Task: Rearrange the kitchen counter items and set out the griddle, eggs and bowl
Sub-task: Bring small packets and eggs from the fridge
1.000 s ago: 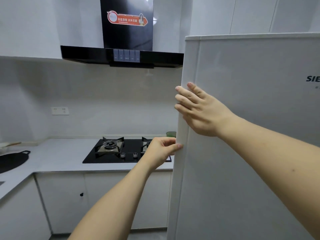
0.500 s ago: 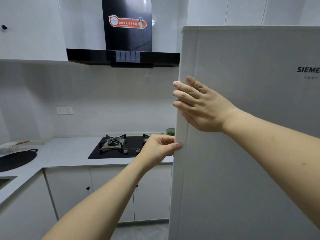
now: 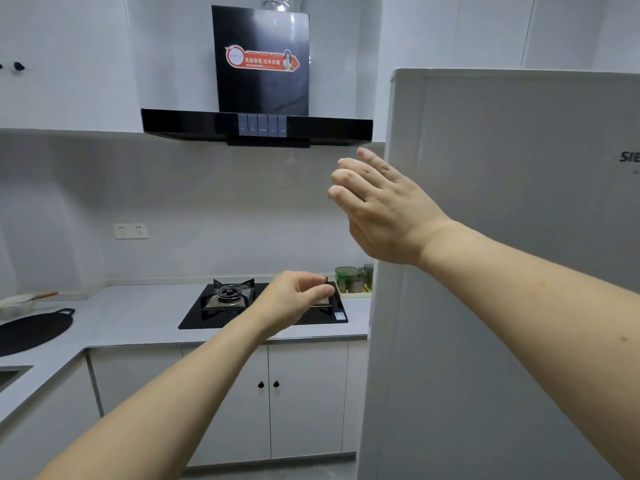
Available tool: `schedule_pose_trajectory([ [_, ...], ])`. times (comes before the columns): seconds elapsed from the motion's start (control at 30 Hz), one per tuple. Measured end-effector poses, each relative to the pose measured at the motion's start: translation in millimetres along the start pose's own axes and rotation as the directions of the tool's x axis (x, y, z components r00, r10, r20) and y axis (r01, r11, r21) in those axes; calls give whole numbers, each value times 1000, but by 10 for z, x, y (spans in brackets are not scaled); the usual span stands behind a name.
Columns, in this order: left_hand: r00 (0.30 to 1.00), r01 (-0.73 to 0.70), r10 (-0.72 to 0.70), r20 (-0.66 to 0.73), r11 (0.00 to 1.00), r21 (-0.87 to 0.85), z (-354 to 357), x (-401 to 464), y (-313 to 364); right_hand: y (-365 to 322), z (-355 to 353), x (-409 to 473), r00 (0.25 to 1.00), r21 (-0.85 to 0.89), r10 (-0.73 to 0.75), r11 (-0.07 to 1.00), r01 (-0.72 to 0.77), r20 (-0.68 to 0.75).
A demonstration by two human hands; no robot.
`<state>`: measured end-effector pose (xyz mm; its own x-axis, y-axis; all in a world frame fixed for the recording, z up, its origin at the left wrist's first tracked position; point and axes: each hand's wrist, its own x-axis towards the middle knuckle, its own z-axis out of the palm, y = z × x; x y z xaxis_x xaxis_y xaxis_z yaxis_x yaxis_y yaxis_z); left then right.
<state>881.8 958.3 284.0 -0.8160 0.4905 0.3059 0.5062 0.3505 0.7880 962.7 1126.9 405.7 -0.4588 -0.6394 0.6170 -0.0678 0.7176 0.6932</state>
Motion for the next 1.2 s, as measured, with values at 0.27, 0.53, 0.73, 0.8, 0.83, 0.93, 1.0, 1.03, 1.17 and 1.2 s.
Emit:
schedule_pose_trajectory([
  [0.27, 983, 52, 52, -174, 837, 544, -851, 383, -648, -391, 435, 666, 935, 42, 240, 965, -260, 262],
  [0.53, 991, -10, 97, -96, 757, 654, -1612, 928, -1308, -796, 1232, 1339, 840, 15, 352, 920, -393, 413],
  [0.73, 990, -82, 137, -28, 732, 677, -1992, 1392, -1850, -874, 1825, 1649, 734, -53, 463, 860, -507, 497],
  [0.8, 990, -98, 140, -8, 731, 675, -2076, 1582, -2015, -929, 2045, 1682, 696, -80, 488, 844, -530, 527],
  [0.83, 990, -102, 142, -4, 733, 673, -2093, 1645, -2052, -954, 2117, 1675, 684, -89, 492, 841, -534, 539],
  [0.93, 989, -127, 147, 25, 742, 658, -2072, 1935, -2201, -1015, 2444, 1634, 637, -121, 501, 832, -542, 586],
  [1.0, 986, -149, 159, 43, 747, 648, -1993, 2135, -2273, -1019, 2661, 1585, 602, -134, 508, 821, -555, 617],
  [1.03, 985, -161, 162, 58, 749, 642, -1926, 2254, -2317, -1005, 2795, 1553, 580, -137, 512, 812, -567, 634],
  [1.17, 978, -206, 168, 120, 741, 639, -1648, 2702, -2461, -909, 3258, 1394, 512, -161, 526, 788, -595, 679],
  [1.2, 977, -212, 170, 127, 740, 638, -1585, 2815, -2491, -874, 3368, 1349, 500, -168, 532, 781, -601, 683],
])
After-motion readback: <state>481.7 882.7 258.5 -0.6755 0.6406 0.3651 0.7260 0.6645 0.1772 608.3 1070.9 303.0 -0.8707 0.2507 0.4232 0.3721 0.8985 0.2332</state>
